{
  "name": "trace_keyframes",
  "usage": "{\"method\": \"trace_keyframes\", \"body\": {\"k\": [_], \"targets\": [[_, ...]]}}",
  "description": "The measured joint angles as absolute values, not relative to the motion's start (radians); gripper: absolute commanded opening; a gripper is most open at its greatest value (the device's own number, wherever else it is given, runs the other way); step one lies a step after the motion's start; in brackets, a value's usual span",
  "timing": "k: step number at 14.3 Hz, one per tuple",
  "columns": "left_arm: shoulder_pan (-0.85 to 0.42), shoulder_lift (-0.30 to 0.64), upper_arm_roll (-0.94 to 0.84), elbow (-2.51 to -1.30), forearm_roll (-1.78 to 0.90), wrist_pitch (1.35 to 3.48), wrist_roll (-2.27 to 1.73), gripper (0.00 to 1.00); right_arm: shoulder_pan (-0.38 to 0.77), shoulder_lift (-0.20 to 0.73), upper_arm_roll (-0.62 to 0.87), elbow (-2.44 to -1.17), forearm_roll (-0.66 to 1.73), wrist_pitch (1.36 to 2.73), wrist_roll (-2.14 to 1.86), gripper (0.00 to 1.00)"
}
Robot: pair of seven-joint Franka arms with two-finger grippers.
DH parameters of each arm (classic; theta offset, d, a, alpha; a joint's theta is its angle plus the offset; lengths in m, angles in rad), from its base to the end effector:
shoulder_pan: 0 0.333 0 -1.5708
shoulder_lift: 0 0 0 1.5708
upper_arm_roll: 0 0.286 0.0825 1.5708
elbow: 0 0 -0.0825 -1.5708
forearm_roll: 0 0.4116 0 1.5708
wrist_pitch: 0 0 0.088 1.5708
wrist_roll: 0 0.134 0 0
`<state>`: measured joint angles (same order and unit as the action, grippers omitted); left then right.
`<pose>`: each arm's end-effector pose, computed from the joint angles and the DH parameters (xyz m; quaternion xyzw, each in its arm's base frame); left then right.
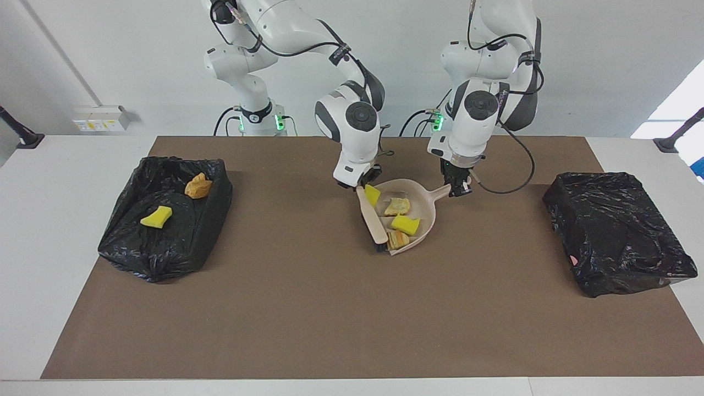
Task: Sweep and dump trash in bin
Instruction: 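Brush the remaining trash into the dustpan held by the left gripper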
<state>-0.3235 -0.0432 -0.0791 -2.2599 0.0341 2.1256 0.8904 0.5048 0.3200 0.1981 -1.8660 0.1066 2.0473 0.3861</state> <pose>0.4830 -0.2030 0.2989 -0.7915 0.6093 0.0481 0.0043 0.4700 0.4065 0.2681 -0.9867 -0.1269 0.0968 0.0311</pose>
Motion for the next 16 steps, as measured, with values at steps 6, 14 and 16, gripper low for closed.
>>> {"method": "trace_keyframes", "body": {"k": [6,14,16], "targets": [[-0.324,-0.043,-0.079,-2.262,0.029,2.126,0.88,0.0,0.563,0.327,0.199,-1.805,0.219,2.047,0.568,0.0],[-0.323,-0.043,-0.078,-2.262,0.01,2.126,0.871,0.0,0.538,0.268,0.194,-1.76,0.274,2.004,0.572,0.0],[-0.324,-0.043,-0.078,-2.262,0.009,2.126,0.868,0.0,0.517,0.23,0.192,-1.755,0.279,1.979,0.573,0.0]]}}
